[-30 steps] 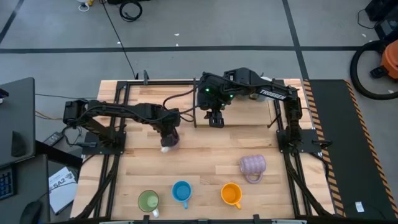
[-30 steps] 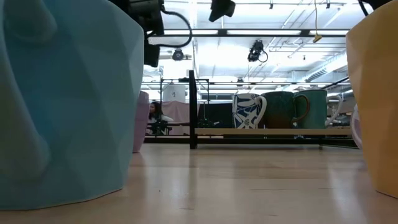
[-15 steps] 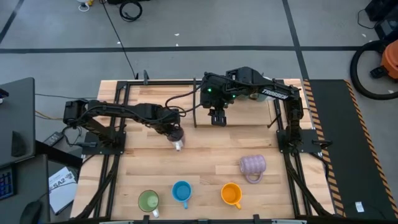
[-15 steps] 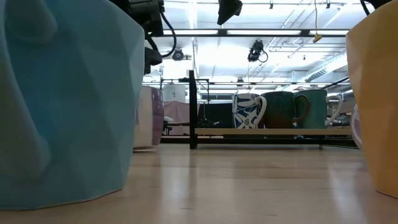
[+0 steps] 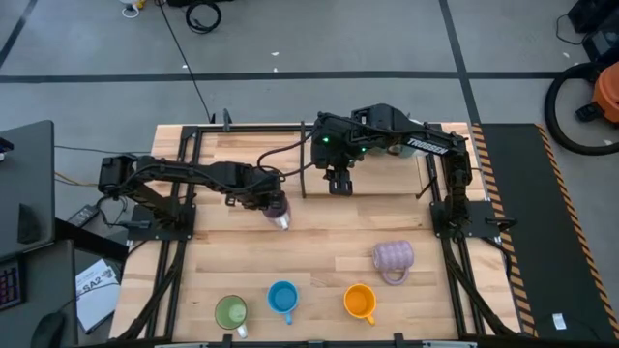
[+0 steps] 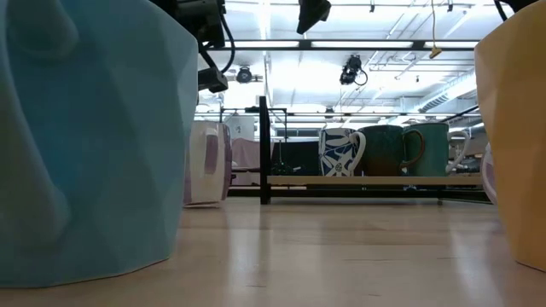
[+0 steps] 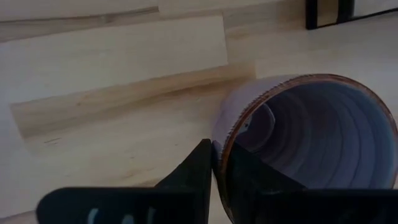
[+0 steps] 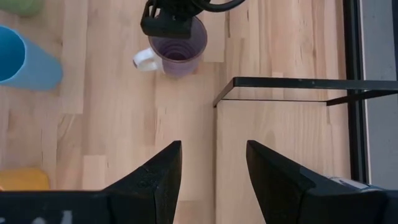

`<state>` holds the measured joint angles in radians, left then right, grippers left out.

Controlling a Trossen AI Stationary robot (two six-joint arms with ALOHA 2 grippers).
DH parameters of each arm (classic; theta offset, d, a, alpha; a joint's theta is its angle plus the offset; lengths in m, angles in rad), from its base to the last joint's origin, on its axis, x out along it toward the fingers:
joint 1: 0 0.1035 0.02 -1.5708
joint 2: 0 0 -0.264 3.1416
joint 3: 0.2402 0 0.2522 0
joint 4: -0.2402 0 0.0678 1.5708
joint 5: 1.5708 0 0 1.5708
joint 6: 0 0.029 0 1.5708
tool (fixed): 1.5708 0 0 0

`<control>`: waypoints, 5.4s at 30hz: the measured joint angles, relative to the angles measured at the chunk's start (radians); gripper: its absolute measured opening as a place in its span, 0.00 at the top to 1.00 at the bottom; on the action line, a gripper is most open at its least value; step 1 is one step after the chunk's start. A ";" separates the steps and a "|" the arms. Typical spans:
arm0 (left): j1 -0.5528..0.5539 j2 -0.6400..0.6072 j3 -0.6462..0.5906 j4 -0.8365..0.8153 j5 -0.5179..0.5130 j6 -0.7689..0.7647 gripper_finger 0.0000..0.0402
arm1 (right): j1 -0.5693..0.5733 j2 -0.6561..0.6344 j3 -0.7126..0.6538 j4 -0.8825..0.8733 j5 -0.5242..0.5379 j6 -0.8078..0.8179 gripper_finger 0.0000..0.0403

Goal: Place coffee mugs
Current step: Put the purple mug on the shelf

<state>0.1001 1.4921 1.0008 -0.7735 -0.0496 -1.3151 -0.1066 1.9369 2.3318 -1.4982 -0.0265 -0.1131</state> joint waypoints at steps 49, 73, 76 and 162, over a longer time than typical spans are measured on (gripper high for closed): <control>-0.138 -0.076 0.000 0.090 0.236 0.049 0.66 | 0.000 -0.001 0.000 0.000 0.000 0.039 0.54; -0.087 -0.405 0.000 -0.012 0.068 0.732 0.66 | 0.044 0.025 -0.079 0.259 -0.063 0.304 0.54; -0.075 -0.410 0.000 -0.038 0.068 0.768 0.66 | 0.063 0.025 -0.150 0.327 -0.041 0.367 0.54; -0.069 -0.412 0.000 -0.093 0.068 0.777 0.66 | 0.166 0.025 -0.920 1.131 0.164 0.777 0.81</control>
<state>0.0307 1.0801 1.0008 -0.8661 0.0184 -0.5378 0.0589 1.9617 1.4117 -0.3670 0.1371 0.6638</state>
